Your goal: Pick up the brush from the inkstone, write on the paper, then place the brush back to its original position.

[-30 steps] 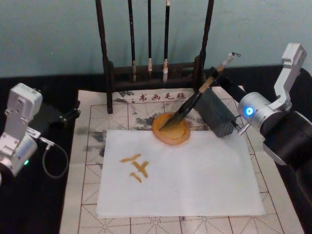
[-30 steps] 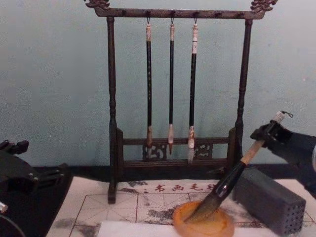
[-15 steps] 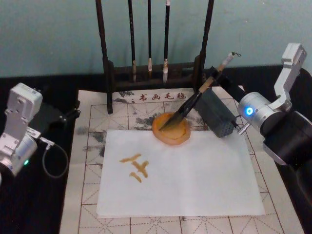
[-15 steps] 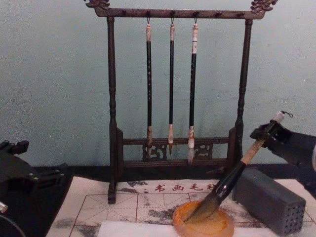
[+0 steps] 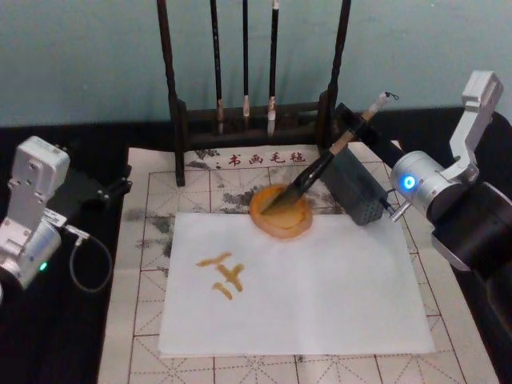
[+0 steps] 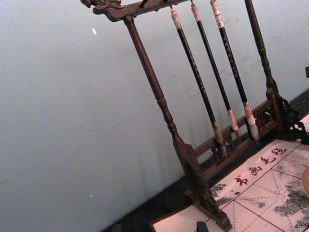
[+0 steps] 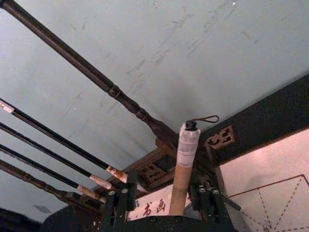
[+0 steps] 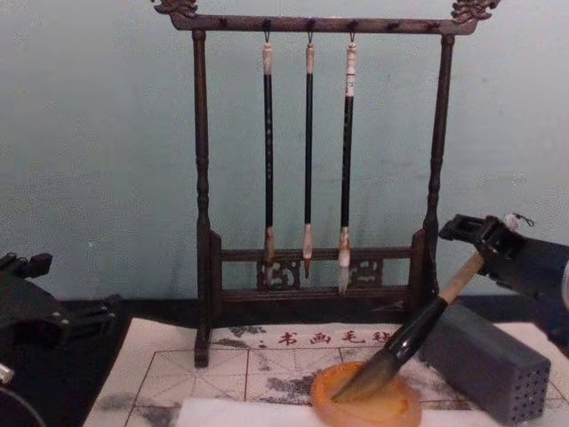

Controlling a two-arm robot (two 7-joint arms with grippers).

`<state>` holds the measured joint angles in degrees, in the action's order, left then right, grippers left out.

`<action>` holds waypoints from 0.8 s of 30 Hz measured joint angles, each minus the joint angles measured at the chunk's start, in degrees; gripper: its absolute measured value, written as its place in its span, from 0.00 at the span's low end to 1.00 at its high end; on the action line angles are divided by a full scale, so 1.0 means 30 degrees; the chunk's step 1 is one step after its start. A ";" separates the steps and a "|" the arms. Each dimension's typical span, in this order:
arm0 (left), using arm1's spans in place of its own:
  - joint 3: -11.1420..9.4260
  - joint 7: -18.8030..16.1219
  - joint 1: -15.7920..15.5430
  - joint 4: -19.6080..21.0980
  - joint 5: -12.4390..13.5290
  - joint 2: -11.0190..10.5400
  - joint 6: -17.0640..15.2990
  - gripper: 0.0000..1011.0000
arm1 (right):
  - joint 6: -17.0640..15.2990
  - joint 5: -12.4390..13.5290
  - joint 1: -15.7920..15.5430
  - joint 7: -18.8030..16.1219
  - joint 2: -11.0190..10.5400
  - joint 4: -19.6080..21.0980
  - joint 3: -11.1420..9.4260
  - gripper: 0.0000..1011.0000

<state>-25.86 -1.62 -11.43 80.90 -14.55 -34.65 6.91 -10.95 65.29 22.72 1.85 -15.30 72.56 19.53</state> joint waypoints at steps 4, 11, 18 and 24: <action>0.0000 0.0000 0.0001 0.0000 -0.0001 0.0000 0.0000 0.99 | -0.0006 0.0000 0.0000 -0.0007 0.0001 0.0000 0.0000 0.75; 0.0000 0.0000 0.0000 0.0000 0.0000 0.0000 0.0000 0.99 | -0.0015 0.0000 0.0000 -0.0007 0.0000 0.0000 0.0000 0.94; 0.0001 0.0000 0.0000 0.0000 0.0000 0.0000 0.0000 0.99 | -0.0015 0.0001 0.0000 -0.0007 0.0000 0.0000 0.0000 0.99; 0.0000 0.0000 0.0000 -0.0001 0.0000 0.0000 0.0000 0.99 | -0.0014 0.0008 0.0001 -0.0039 -0.0046 -0.0015 0.0000 0.99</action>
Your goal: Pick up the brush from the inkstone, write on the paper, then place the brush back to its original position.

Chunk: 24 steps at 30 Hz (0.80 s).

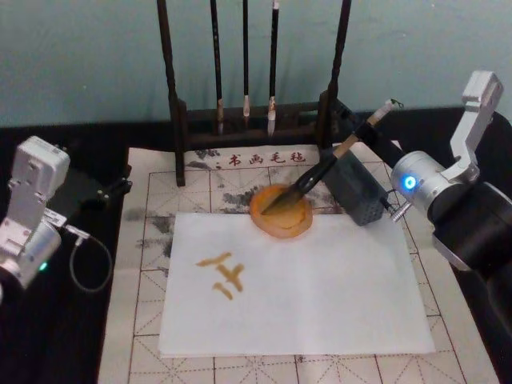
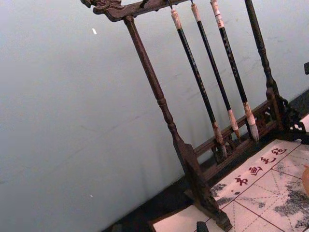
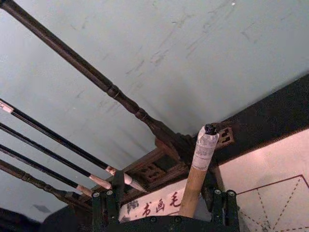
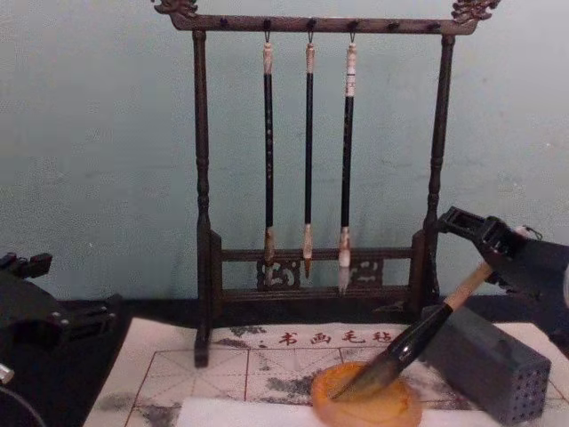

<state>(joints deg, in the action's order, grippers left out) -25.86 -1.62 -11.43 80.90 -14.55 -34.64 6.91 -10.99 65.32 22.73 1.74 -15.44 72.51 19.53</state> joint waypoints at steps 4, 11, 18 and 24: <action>0.0000 -0.0001 -0.0001 0.0001 -0.0001 0.0000 0.0000 0.99 | -0.0039 0.0036 -0.0015 -0.0012 -0.0107 -0.0059 0.0013 0.99; -0.0001 0.0000 0.0001 0.0002 0.0000 -0.0001 0.0000 0.99 | -0.0057 0.0080 -0.0041 0.0045 -0.0194 -0.0256 0.0013 0.99; 0.0001 0.0000 -0.0001 0.0001 0.0000 0.0000 0.0000 0.99 | -0.0018 0.0109 -0.0047 0.0179 -0.0236 -0.0433 -0.0062 0.99; 0.0000 0.0000 -0.0001 0.0001 0.0001 0.0000 0.0000 0.99 | 0.0007 0.0137 -0.0150 0.0297 -0.0290 -0.0446 -0.0163 0.99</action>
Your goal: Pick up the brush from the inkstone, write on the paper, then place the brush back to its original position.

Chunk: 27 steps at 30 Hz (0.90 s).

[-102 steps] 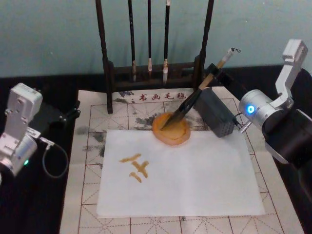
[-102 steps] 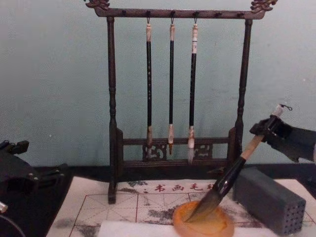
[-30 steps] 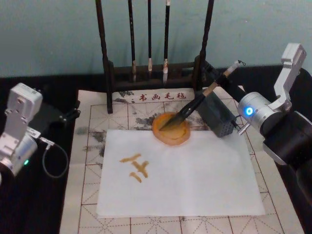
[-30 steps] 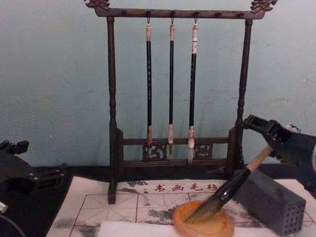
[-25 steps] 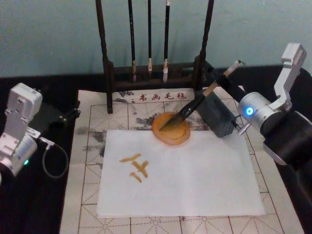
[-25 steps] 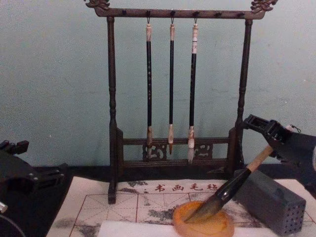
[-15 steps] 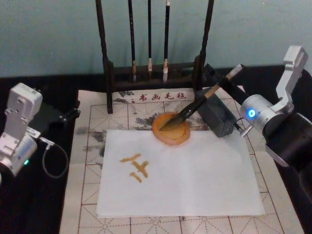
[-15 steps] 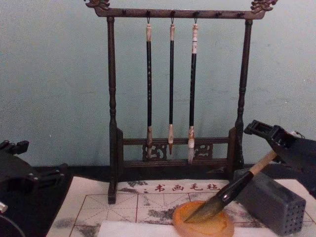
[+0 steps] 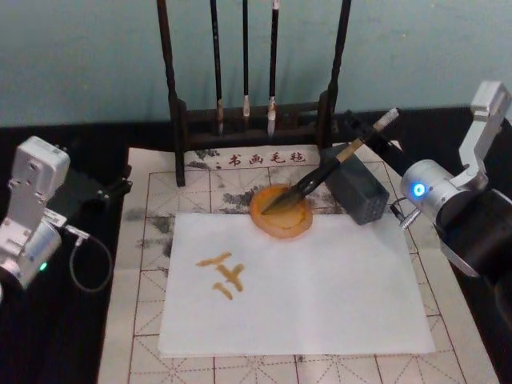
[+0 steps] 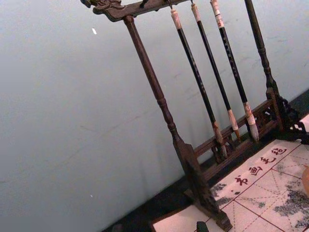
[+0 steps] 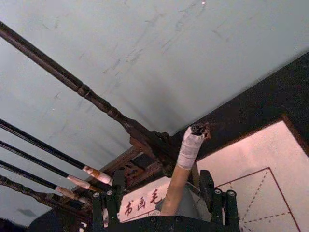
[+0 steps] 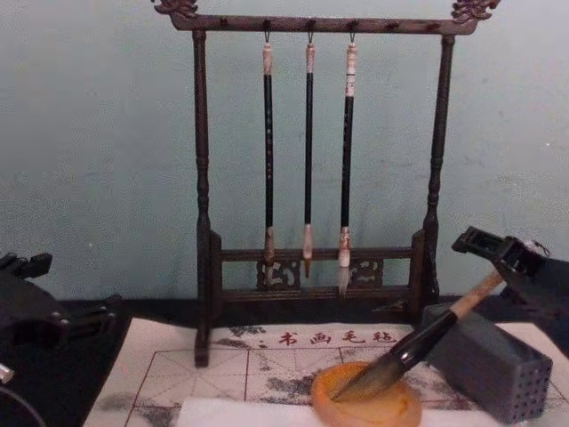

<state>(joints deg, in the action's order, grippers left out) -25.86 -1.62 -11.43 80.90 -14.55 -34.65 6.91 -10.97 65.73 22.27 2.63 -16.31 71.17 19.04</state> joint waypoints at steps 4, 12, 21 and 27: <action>-0.0001 0.0000 0.0001 0.0000 0.0000 0.0000 0.0000 0.99 | 0.0000 0.0106 -0.0180 0.0107 -0.0085 0.0246 -0.0134 0.99; 0.0000 0.0000 0.0001 0.0000 -0.0001 0.0000 0.0001 0.99 | -0.0183 0.0632 -0.1083 0.0540 -0.0618 0.1480 -0.0466 0.99; 0.0000 0.0000 0.0001 0.0000 -0.0001 0.0000 0.0000 0.99 | 0.0115 0.1075 -0.3041 0.0716 -0.1915 0.4122 -0.0551 0.99; 0.0001 0.0000 0.0001 0.0000 -0.0002 0.0000 0.0000 0.99 | 0.0864 0.0287 -0.4209 0.0501 -0.2780 0.5610 -0.0315 0.99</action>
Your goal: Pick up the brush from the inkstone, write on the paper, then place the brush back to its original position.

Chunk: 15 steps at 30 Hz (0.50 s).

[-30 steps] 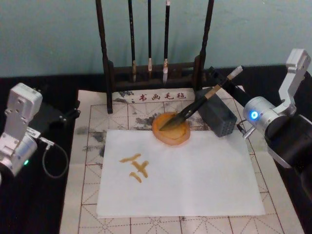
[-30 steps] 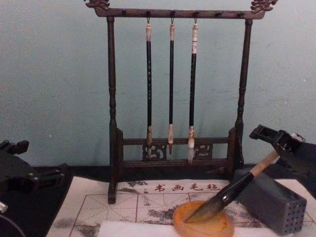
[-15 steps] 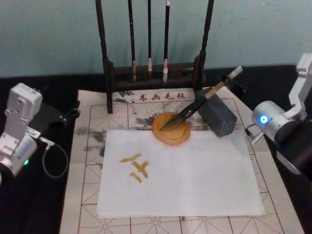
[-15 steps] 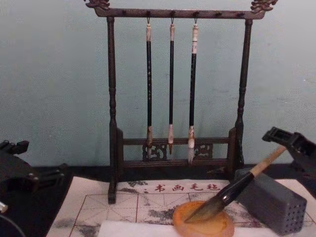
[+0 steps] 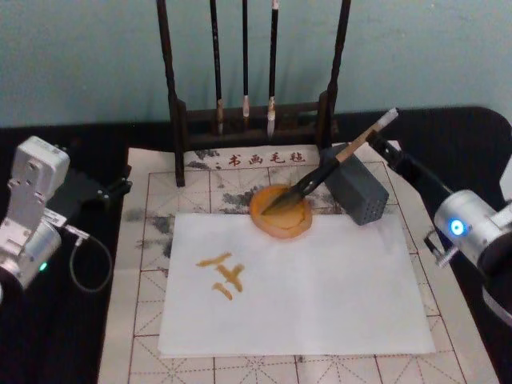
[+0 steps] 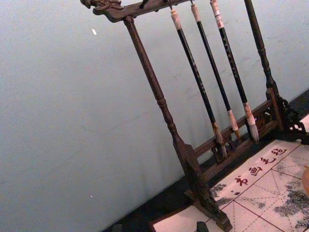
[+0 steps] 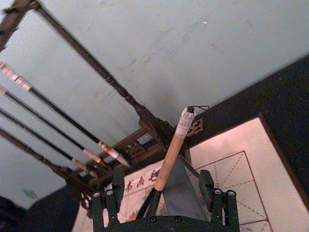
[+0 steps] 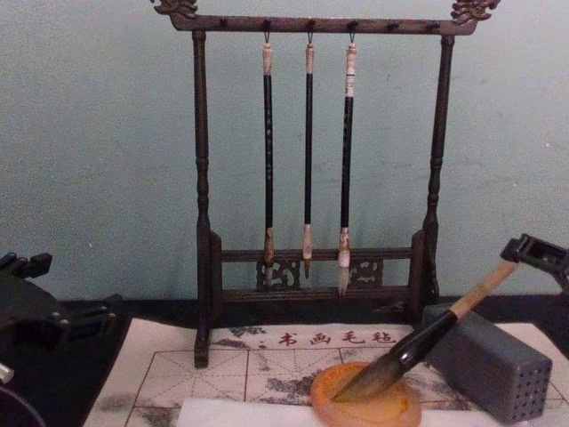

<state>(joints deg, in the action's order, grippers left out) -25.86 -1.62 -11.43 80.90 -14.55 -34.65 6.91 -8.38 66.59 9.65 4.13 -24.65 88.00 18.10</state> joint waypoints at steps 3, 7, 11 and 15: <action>-0.0001 0.0000 0.0000 0.0000 0.0001 0.0000 -0.0001 0.99 | 0.0511 -0.0908 -0.0596 -0.0134 -0.0401 0.0660 0.0173 0.99; -0.0001 0.0001 -0.0001 0.0000 0.0001 0.0000 0.0000 0.99 | 0.1358 -0.2726 -0.1176 -0.0197 -0.0767 0.1167 0.0490 0.99; 0.0000 0.0000 0.0000 0.0000 0.0001 0.0000 0.0000 0.99 | 0.2043 -0.4466 -0.1433 0.0033 -0.0960 0.1311 0.0877 0.99; -0.0002 0.0001 0.0000 0.0000 0.0001 0.0000 0.0000 0.99 | 0.2546 -0.6240 -0.1607 0.0329 -0.1185 0.1362 0.1313 0.99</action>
<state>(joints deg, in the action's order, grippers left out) -25.87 -1.62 -11.43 80.90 -14.55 -34.65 6.91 -0.74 47.87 4.83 5.11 -28.21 92.09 22.04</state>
